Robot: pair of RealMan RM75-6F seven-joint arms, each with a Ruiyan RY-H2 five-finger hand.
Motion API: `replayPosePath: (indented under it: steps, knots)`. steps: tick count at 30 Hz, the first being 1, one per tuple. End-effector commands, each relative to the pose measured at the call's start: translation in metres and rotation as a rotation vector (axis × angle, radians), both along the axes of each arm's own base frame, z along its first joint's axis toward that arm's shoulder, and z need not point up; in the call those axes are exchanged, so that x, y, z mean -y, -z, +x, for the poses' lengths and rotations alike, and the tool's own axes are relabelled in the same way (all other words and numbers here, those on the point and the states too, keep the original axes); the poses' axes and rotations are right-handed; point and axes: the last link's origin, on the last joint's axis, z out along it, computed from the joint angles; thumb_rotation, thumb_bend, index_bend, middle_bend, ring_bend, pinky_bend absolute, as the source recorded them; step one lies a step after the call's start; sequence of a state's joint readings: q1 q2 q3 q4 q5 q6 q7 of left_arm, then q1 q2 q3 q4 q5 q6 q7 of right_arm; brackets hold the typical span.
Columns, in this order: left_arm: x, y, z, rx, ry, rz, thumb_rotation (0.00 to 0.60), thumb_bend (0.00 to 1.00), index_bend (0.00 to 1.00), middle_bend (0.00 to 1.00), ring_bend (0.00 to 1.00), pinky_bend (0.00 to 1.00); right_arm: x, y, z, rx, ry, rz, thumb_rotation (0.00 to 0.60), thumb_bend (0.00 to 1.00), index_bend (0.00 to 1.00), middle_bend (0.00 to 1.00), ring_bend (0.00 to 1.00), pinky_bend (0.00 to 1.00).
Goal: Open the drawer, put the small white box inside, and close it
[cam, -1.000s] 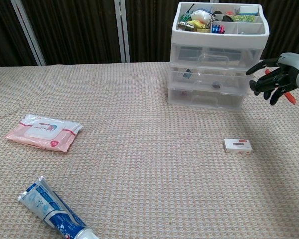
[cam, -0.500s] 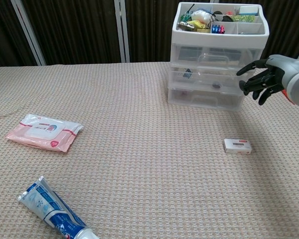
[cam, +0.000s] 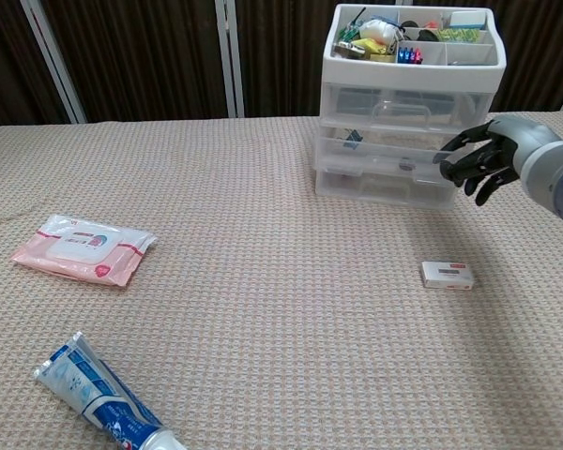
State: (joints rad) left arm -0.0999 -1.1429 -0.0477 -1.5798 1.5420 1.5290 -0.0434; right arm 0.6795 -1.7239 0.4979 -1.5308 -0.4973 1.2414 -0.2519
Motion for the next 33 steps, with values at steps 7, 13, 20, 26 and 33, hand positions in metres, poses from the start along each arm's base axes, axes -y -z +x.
replayPosePath:
  steps: [7,13,20,26,33]
  knots:
    - [0.001,-0.001,0.000,0.005,0.001,-0.001,0.600,0.18,0.06,0.00,0.00,0.00,-0.009,-0.004,-0.001,0.005,0.002,-0.001,0.600,0.46,0.51,0.66,0.65,0.63]
    - [0.001,-0.001,0.001,0.003,0.006,0.004,0.600,0.18,0.06,0.00,0.00,0.00,-0.023,-0.012,-0.003,0.028,-0.001,-0.004,0.600,0.46,0.51,0.66,0.65,0.63]
    - [0.002,0.000,0.001,-0.004,0.007,0.008,0.600,0.18,0.07,0.00,0.00,0.00,-0.036,-0.018,-0.005,0.049,-0.010,0.001,0.600,0.46,0.51,0.66,0.65,0.63]
    - [0.002,0.001,0.001,-0.009,0.007,0.011,0.600,0.18,0.07,0.00,0.00,0.00,-0.046,-0.016,-0.007,0.054,-0.005,0.027,0.600,0.46,0.51,0.66,0.65,0.63]
    - [0.002,0.001,0.001,-0.011,0.006,0.012,0.600,0.18,0.07,0.00,0.00,0.00,-0.055,-0.011,-0.011,0.051,-0.001,0.051,0.600,0.46,0.51,0.66,0.65,0.63]
